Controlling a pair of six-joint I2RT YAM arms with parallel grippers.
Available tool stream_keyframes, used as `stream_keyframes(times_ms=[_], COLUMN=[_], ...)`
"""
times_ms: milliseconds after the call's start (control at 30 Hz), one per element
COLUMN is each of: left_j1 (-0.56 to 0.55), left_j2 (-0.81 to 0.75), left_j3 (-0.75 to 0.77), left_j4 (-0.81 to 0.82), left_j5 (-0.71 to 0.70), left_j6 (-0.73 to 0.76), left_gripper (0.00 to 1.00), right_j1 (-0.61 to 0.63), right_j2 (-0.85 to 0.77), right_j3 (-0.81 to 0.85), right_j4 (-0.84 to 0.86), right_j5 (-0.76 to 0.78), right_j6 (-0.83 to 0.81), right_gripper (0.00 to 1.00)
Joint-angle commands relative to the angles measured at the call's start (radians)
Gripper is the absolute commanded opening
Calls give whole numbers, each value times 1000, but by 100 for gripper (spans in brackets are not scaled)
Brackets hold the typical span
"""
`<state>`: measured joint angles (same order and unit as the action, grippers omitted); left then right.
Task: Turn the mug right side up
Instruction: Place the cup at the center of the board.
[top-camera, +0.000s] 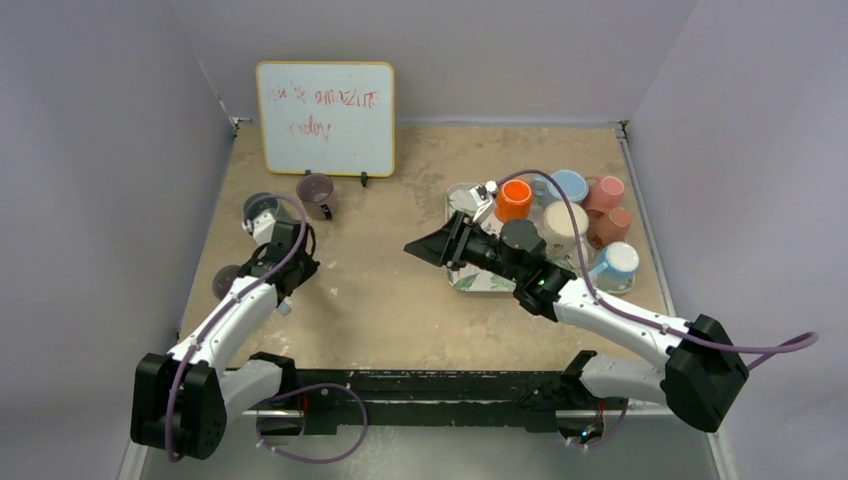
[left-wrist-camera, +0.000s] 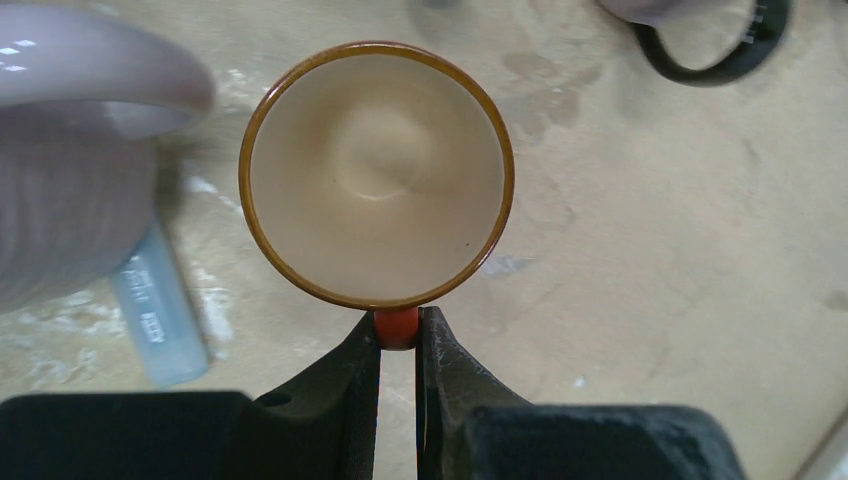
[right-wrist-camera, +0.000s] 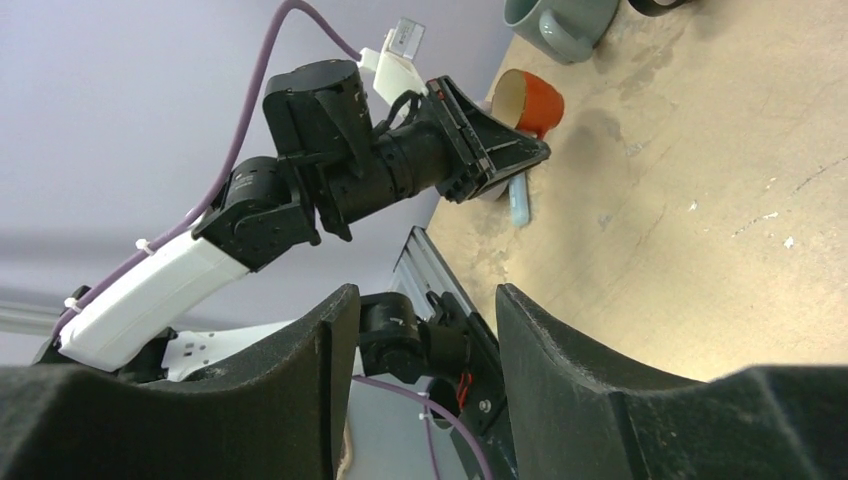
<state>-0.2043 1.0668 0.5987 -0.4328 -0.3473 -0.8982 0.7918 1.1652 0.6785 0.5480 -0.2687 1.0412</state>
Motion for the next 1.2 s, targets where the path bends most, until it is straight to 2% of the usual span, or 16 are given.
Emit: stream_keyframes(times_ms=[0,400,600,700,833,967,1067,1167], left_j1=[2,2,2,2,2,2,2,2], left_j2=[16,119,84,39,-46,-134,-212,-291], left_j3=[32,52,81,110,142,197,230,265], left_j4=[-54,-62,-109,-116,-76,-103,-140,-169], left_j5=[-133,-96,-82,-49,81,173,239,388], left_j6=[-42,-53,-59,-34,52,115,191,308], left_gripper=[0,2,25,35,47,54,67,74], right_j1=[1,1,0,1,0,1,1,1], right_j2=[-46,-89,-80,-79,-69,-71,-77,-80], right_j3=[-1,19,39,59,122,163,186,220], right_j4=[-8,-83,-99,-166,-336,-443,-525,-650], right_j5=[30,64,65,110,195,248,290,350], right_j6=[-42,-89,-103,-108,-112,-166,-215,-272], right_gripper=[56,57,57,57,58,58,58,59])
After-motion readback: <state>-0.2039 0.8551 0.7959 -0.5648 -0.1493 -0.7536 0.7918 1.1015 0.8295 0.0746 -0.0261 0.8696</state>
